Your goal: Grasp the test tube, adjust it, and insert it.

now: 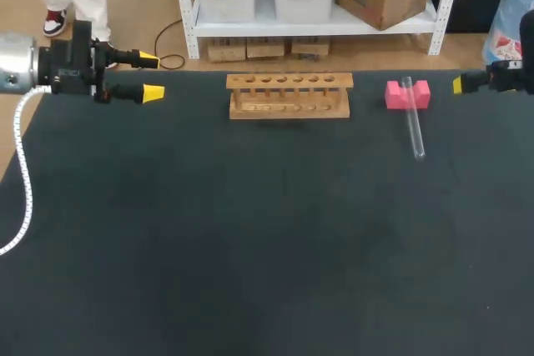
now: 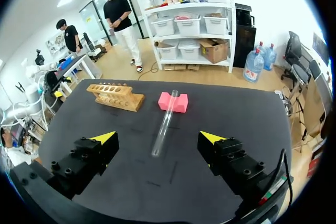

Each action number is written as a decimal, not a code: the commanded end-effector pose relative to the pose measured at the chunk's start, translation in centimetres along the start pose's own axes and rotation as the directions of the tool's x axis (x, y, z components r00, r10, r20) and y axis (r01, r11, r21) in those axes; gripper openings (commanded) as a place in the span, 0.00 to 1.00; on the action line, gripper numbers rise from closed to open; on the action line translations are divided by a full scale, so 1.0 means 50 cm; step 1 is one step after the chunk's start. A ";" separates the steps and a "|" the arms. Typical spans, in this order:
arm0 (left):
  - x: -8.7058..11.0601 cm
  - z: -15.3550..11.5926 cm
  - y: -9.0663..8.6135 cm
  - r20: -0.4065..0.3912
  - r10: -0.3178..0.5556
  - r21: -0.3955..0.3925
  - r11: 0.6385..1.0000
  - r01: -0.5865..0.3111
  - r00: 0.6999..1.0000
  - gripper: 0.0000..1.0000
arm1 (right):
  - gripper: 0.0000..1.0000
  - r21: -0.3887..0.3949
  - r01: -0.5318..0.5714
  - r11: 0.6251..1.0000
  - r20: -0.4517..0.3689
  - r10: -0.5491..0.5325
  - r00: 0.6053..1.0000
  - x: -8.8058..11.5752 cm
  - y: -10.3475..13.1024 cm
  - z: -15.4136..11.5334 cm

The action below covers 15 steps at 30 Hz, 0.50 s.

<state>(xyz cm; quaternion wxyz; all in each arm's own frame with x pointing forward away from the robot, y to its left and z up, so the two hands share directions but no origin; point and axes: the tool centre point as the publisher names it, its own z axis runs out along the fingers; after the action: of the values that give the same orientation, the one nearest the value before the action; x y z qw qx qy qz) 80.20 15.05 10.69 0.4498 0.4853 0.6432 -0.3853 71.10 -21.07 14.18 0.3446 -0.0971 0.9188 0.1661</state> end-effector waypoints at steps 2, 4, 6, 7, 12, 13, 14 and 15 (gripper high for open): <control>0.002 0.000 -0.001 0.003 0.002 -0.001 1.000 -0.002 1.000 1.00 | 1.00 0.467 -0.002 0.884 0.010 -0.003 1.000 0.003 0.000 0.077; 0.002 0.000 -0.001 0.003 0.002 -0.001 1.000 -0.002 1.000 1.00 | 1.00 0.486 0.019 0.874 -0.006 -0.018 1.000 -0.004 -0.003 0.101; 0.002 0.000 -0.001 0.003 0.002 -0.001 1.000 -0.002 1.000 1.00 | 1.00 0.499 0.029 0.866 -0.007 -0.029 1.000 -0.012 -0.005 0.121; 0.002 0.000 -0.001 0.003 0.002 -0.001 1.000 -0.002 1.000 1.00 | 1.00 0.508 0.032 0.861 -0.006 -0.033 0.999 -0.016 -0.006 0.131; 0.002 0.000 -0.001 0.003 0.002 -0.001 1.000 -0.002 1.000 1.00 | 1.00 0.506 0.033 0.862 0.010 -0.044 0.999 -0.029 -0.007 0.171; 0.002 0.000 -0.001 0.003 0.002 -0.001 1.000 -0.002 1.000 1.00 | 1.00 0.505 0.034 0.862 0.010 -0.045 0.999 -0.031 -0.006 0.180; 0.002 0.000 -0.001 0.003 0.002 -0.001 1.000 -0.002 1.000 1.00 | 1.00 0.503 0.038 0.864 0.009 -0.049 0.999 -0.033 -0.005 0.188; 0.002 0.000 -0.001 0.003 0.002 -0.001 1.000 -0.002 1.000 1.00 | 1.00 0.500 0.042 0.865 0.011 -0.054 0.998 -0.035 -0.003 0.195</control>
<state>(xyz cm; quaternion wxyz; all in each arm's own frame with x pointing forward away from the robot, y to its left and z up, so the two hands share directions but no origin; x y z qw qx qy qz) 80.19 15.05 10.71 0.4495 0.4854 0.6434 -0.3852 76.55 -18.48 10.33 0.3585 -0.0877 0.9266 0.0725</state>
